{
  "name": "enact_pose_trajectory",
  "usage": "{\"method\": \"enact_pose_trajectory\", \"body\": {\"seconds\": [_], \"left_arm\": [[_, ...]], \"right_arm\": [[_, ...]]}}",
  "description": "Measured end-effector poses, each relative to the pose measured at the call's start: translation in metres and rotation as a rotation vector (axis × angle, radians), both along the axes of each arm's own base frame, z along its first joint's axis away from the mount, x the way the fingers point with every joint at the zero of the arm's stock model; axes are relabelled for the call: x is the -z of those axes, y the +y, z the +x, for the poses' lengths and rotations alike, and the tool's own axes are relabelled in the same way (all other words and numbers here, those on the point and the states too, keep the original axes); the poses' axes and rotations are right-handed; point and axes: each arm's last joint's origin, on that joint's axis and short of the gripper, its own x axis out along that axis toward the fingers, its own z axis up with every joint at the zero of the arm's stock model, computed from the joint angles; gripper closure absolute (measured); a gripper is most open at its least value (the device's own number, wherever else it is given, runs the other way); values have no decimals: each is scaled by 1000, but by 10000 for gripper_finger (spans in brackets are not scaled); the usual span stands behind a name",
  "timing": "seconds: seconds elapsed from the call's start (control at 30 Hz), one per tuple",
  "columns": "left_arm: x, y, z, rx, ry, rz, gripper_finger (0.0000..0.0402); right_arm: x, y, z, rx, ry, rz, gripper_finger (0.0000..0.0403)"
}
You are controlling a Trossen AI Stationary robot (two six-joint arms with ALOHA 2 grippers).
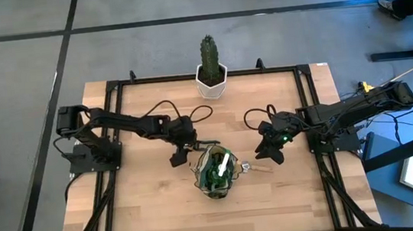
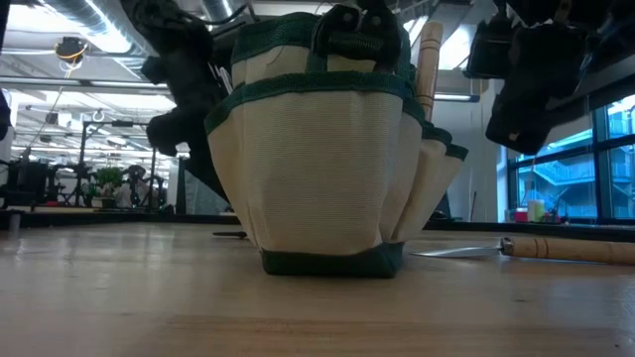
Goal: Pick & Place Garden tools in Gardening bag
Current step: Put the shear scissors into the gardening bag
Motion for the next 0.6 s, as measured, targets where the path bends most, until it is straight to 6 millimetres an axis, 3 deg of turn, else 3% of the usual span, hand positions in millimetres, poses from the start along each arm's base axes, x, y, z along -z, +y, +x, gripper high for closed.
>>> {"method": "enact_pose_trajectory", "body": {"seconds": [0.3, 0.5, 0.6], "left_arm": [[2, -19, 3, 98, -3, 87, 120], [7, -25, 8, -18, -19, 125, 119], [19, -27, 10, -12, 18, 83, 119]], "right_arm": [[1, -3, 0, 53, -1, -45, 236], [-4, -24, 2, 210, 1, -170, 235], [-5, -38, 1, 257, 20, -220, 235]]}}
